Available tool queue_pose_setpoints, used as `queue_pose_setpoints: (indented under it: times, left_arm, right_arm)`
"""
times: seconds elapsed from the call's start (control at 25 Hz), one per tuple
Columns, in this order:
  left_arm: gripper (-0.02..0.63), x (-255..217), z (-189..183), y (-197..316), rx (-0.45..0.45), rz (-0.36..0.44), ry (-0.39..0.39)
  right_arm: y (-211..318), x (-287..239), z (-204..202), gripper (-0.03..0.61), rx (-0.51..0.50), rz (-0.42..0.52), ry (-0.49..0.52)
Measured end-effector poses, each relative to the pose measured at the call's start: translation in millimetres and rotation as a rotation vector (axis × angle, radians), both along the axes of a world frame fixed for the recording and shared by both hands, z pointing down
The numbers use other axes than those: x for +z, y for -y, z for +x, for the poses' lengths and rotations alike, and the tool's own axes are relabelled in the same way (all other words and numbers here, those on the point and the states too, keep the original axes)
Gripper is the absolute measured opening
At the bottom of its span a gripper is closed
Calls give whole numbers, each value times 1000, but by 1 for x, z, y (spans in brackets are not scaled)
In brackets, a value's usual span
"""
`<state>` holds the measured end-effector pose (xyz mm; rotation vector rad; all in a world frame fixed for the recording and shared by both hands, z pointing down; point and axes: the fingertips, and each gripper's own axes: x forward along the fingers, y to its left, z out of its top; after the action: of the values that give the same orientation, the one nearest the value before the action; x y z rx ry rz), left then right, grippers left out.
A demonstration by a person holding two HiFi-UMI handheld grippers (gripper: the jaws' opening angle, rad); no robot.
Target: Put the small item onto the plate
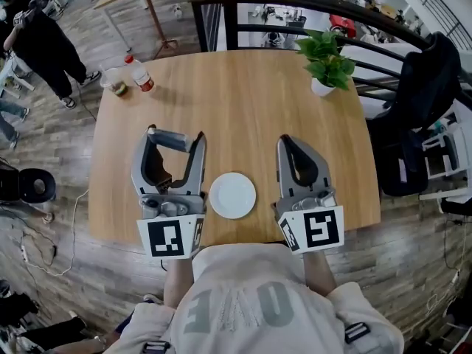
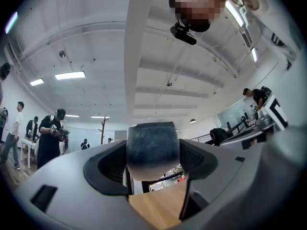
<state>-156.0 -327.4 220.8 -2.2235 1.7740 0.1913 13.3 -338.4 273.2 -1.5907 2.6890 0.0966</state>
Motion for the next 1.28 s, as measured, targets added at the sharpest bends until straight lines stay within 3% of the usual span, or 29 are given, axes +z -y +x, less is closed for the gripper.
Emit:
queue_pose_setpoints:
  times: [0.2,0.4,0.6,0.76,0.88,1.08,1.28]
  left_arm:
    - [318,-1,19,2,12,4,30]
    - [318,18,41,8,54,-72,108]
    - [318,69,55,25,109,-253,155]
    - [318,108,60,26,143,-321,233]
    - [318,147,65,24,161,-430,285]
    - [318,215,67,18,181,-631,308]
    - [318,270,68,7,205,-782,346]
  right_arm:
    - [1,-6,9,18,-7,13,10]
    - [2,-7,14,18,-13,17,14]
    - [-2,-1,13,18,-10,8,12]
    - [-6,5,15,18,-2,-7,8]
    - [-7,12,19,18,11,-30,6]
    - [-10,22,18,18,17,-57,-5]
    - [-10,29,14,18,12,-72,-18]
